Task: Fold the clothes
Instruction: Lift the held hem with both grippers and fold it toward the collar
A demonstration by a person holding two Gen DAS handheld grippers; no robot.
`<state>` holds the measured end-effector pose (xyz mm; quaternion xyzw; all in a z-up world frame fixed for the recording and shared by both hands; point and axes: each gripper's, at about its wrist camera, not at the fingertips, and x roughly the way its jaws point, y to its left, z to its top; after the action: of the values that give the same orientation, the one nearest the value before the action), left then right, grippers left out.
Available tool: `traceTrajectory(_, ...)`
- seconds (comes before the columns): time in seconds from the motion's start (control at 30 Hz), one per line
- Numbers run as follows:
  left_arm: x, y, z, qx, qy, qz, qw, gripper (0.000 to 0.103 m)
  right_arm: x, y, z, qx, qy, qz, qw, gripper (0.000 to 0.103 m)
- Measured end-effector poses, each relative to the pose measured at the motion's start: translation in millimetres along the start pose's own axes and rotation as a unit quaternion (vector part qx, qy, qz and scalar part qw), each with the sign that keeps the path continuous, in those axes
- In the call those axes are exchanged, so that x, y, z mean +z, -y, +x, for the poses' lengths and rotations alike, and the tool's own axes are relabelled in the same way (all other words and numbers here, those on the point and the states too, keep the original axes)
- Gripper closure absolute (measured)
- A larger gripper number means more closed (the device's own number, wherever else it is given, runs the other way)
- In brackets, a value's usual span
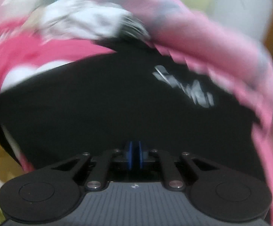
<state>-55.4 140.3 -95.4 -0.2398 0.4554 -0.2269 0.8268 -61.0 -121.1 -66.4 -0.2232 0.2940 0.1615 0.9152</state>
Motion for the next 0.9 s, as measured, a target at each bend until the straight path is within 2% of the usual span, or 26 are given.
traceTrajectory(0.03,-1.1,-3.5,-1.5,-0.004,-0.001,-0.005,1.0000,0.101,1.1,-15.7,-7.2,0.017,0.014,-0.033,0.999,0.095)
traceTrajectory(0.1,-0.1,-11.7,-7.2,-0.014,0.001,-0.017,0.9998,0.101,3.4,-26.2,-25.0,0.117,0.035,-0.048,0.991,0.095)
traceTrajectory(0.17,2.2,-20.4,-14.0,-0.025,0.007,-0.030,0.9992,0.100,7.2,-29.6,-37.4,0.201,0.044,-0.054,0.977,0.095)
traceTrajectory(0.23,6.4,-25.6,-24.1,-0.034,0.021,-0.034,0.9986,0.100,17.0,-25.5,-39.7,0.194,0.058,-0.073,0.977,0.095)
traceTrajectory(0.27,9.1,-26.8,-29.8,-0.036,0.031,-0.033,0.9983,0.098,25.0,-16.7,-34.6,0.169,0.063,-0.063,0.982,0.095)
traceTrajectory(0.3,12.3,-27.2,-35.6,-0.037,0.042,-0.030,0.9980,0.097,33.6,-3.8,-25.6,0.146,0.067,-0.034,0.986,0.094)
traceTrajectory(0.37,18.3,-27.2,-44.7,-0.036,0.065,-0.025,0.9969,0.085,48.1,19.9,-2.8,0.096,0.069,0.034,0.992,0.093)
traceTrajectory(0.4,20.5,-27.5,-47.6,-0.035,0.074,-0.027,0.9963,0.082,53.5,25.9,12.8,0.070,0.061,0.060,0.994,0.093)
traceTrajectory(0.43,21.8,-28.6,-49.1,-0.035,0.080,-0.032,0.9957,0.081,58.1,23.3,27.5,0.055,0.053,0.064,0.995,0.093)
traceTrajectory(0.5,24.5,-30.8,-52.0,-0.036,0.091,-0.043,0.9942,0.080,60.9,-0.3,45.8,0.068,0.048,0.030,0.996,0.093)
traceTrajectory(0.57,24.7,-36.5,-54.5,-0.035,0.100,-0.057,0.9927,0.077,60.5,-45.7,48.9,0.129,0.050,-0.013,0.990,0.093)
traceTrajectory(0.63,24.1,-44.0,-56.7,-0.033,0.107,-0.071,0.9911,0.075,55.6,-86.4,37.1,0.178,0.071,-0.055,0.980,0.093)
traceTrajectory(0.7,24.3,-52.0,-58.7,-0.031,0.111,-0.081,0.9901,0.075,54.8,-109.7,21.4,0.235,0.088,-0.091,0.964,0.095)
traceTrajectory(0.73,24.5,-54.5,-59.6,-0.032,0.113,-0.084,0.9895,0.075,55.4,-109.3,15.5,0.258,0.092,-0.085,0.958,0.095)
traceTrajectory(0.77,24.7,-57.1,-60.5,-0.034,0.115,-0.087,0.9890,0.075,54.7,-102.5,10.3,0.257,0.095,-0.068,0.959,0.095)
traceTrajectory(0.83,26.7,-59.2,-60.7,-0.037,0.117,-0.086,0.9887,0.074,50.9,-75.5,9.2,0.201,0.090,-0.024,0.975,0.095)
traceTrajectory(0.9,29.7,-58.2,-58.2,-0.042,0.115,-0.077,0.9895,0.073,40.9,-40.1,17.9,0.129,0.065,0.037,0.989,0.093)
